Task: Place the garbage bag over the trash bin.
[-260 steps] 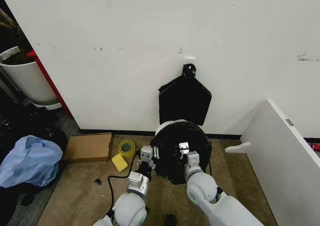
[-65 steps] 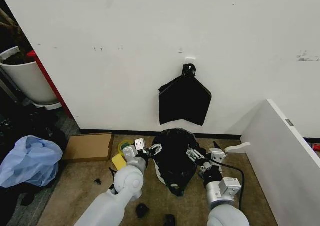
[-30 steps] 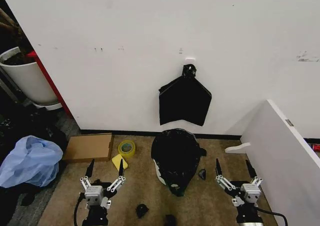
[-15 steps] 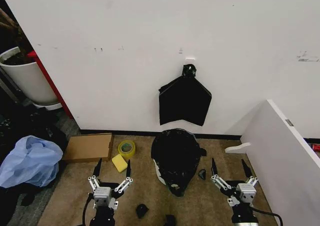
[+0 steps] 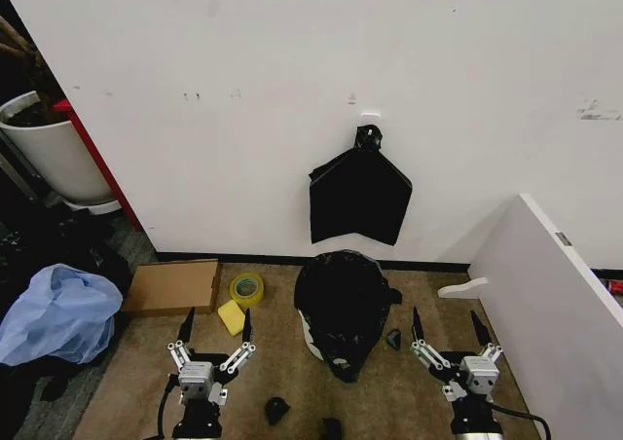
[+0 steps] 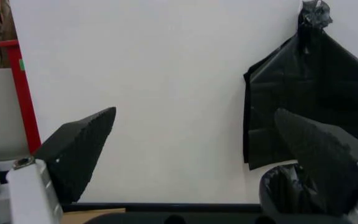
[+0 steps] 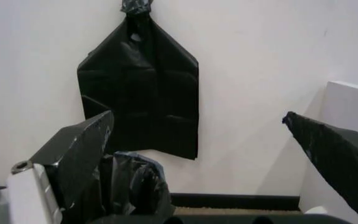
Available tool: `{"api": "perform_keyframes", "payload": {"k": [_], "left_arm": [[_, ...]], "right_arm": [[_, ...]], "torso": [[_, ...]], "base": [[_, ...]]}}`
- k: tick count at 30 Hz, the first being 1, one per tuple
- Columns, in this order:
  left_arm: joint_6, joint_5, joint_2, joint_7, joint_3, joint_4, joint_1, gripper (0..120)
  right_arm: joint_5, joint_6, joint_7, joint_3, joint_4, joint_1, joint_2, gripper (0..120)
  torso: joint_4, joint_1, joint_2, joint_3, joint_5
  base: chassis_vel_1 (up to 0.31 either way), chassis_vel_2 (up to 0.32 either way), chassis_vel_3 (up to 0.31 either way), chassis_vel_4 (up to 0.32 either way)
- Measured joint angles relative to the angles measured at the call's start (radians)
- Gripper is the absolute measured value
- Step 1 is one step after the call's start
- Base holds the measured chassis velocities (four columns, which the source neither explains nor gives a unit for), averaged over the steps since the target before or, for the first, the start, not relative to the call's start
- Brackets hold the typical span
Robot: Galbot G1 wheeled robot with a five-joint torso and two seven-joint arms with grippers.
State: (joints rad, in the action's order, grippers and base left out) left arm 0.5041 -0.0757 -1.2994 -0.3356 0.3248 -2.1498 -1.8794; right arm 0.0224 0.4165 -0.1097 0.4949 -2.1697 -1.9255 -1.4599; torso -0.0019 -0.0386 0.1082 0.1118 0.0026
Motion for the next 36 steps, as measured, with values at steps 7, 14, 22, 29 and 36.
{"api": "perform_keyframes", "payload": {"k": [7, 14, 22, 29, 36], "left_arm": [[-0.002, -0.002, 0.005, 0.0, -0.003, 0.0, 0.001, 100], [-0.002, -0.003, 0.005, 0.0, -0.007, 0.004, 0.001, 100], [-0.002, -0.009, 0.001, -0.001, -0.016, 0.013, 0.009, 100], [-0.003, -0.009, 0.006, -0.001, -0.023, 0.013, 0.011, 100], [-0.003, -0.01, 0.006, -0.005, -0.032, 0.019, 0.014, 100]], "right_arm": [[-0.006, -0.004, 0.0, -0.004, 0.0, 0.005, -0.002, 100], [-0.006, -0.004, -0.001, -0.004, -0.001, 0.005, -0.002, 100], [-0.006, -0.004, -0.001, -0.004, -0.001, 0.005, -0.003, 100], [-0.006, -0.004, -0.001, -0.004, -0.001, 0.005, -0.002, 100], [-0.006, -0.004, -0.002, -0.004, -0.001, 0.005, -0.002, 100]], "torso": [[0.0, 0.0, 0.0, 0.0, 0.0], [0.0, 0.0, 0.0, 0.0, 0.0], [0.0, 0.0, 0.0, 0.0, 0.0], [0.0, 0.0, 0.0, 0.0, 0.0001], [0.0, 0.0, 0.0, 0.0, 0.0]], "base": [[0.0, 0.0, 0.0, 0.0], [0.0, 0.0, 0.0, 0.0], [0.0, 0.0, 0.0, 0.0], [0.0, 0.0, 0.0, 0.0], [0.0, 0.0, 0.0, 0.0]]}}
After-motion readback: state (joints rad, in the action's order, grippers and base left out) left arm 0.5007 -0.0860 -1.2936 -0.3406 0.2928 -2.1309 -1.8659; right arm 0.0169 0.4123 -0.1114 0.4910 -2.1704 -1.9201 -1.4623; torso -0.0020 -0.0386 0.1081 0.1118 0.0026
